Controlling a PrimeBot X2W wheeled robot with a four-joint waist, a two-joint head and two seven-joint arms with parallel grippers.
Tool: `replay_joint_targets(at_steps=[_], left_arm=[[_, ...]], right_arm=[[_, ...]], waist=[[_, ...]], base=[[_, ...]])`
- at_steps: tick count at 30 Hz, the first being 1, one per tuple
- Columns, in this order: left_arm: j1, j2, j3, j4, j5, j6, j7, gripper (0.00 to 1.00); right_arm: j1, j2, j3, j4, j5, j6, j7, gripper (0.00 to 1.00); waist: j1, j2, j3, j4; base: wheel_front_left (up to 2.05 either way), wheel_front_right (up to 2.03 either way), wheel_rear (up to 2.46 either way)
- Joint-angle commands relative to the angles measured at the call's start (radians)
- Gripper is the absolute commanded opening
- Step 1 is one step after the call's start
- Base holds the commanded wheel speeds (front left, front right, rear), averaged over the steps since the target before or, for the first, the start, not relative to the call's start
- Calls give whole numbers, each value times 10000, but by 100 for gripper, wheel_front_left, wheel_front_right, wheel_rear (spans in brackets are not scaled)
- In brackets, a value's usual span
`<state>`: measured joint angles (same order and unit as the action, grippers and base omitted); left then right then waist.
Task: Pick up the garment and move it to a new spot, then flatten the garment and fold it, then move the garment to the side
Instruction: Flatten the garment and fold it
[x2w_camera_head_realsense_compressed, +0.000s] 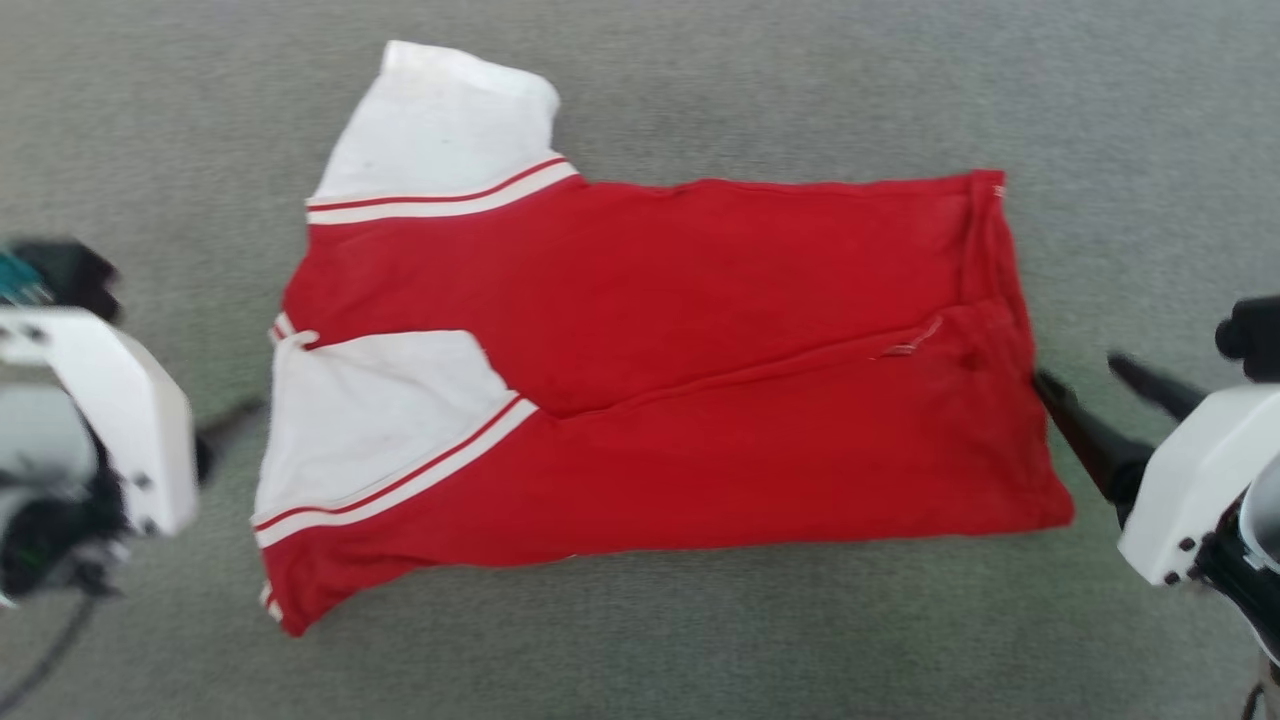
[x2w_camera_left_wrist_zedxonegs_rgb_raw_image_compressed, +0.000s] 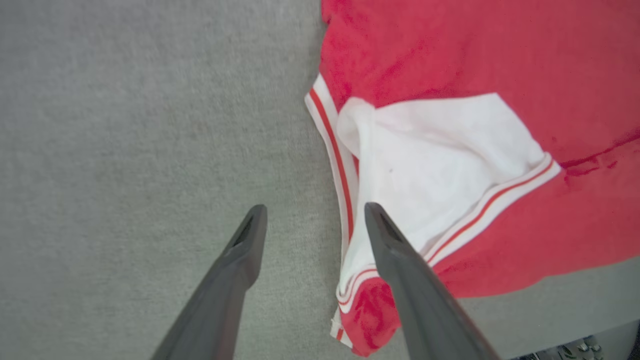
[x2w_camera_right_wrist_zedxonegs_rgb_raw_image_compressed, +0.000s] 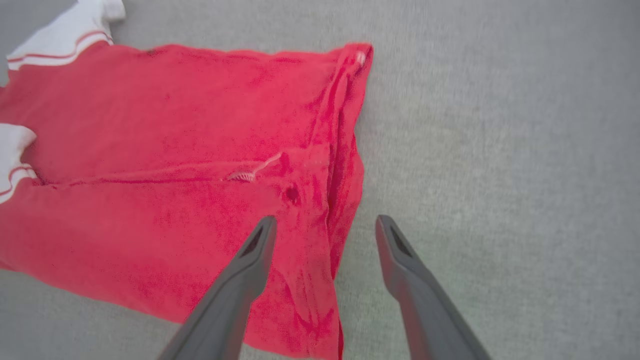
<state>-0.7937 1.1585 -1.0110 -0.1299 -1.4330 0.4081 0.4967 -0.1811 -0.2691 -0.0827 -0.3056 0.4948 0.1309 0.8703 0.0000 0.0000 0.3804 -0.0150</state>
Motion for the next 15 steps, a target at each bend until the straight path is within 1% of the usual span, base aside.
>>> replay_joint_targets(at_steps=[1,3,5,7,9,10,11,13,15], left_arm=[[-334,90,111,-5,200,-50,84,100],[-728,249,234,129,487,-135,213,100],[-1165,278,326,366,728,-314,354,100],[-1626,181,478,754,911,-528,442,100],[-2056,124,568,1204,1196,-897,499,100],[-2056,124,568,1204,1196,-897,499,100],[-2296,12,646,1477,1235,-1058,451,100],[-2748,-133,693,2018,1622,-1527,373,100],[-3146,-294,762,2655,1791,-1842,378,100]], right_arm=[[-120,114,48,-102,-135,-4,-487,100],[-261,134,241,-280,-321,-4,-1313,100],[-391,219,338,-388,-503,-4,-2238,100],[-500,265,483,-488,-778,-4,-3266,100],[-615,472,617,-489,-996,-4,-4281,100],[-615,472,617,-489,-996,-4,-4281,100],[-671,542,661,-479,-1143,-4,-4804,100],[-760,808,704,-369,-1478,-4,-5747,100],[-814,1057,851,-256,-1689,-4,-6533,100]], waist=[[0,0,72,-243],[0,0,154,-496],[0,0,243,-724],[0,0,350,-983],[0,0,486,-1300],[0,0,486,-1300],[0,0,559,-1437],[0,0,718,-1748],[0,0,897,-2060]], base=[[0,0,0],[0,0,0],[0,0,0],[0,0,0],[0,0,0],[0,0,0],[0,0,0],[0,0,0],[0,0,0]])
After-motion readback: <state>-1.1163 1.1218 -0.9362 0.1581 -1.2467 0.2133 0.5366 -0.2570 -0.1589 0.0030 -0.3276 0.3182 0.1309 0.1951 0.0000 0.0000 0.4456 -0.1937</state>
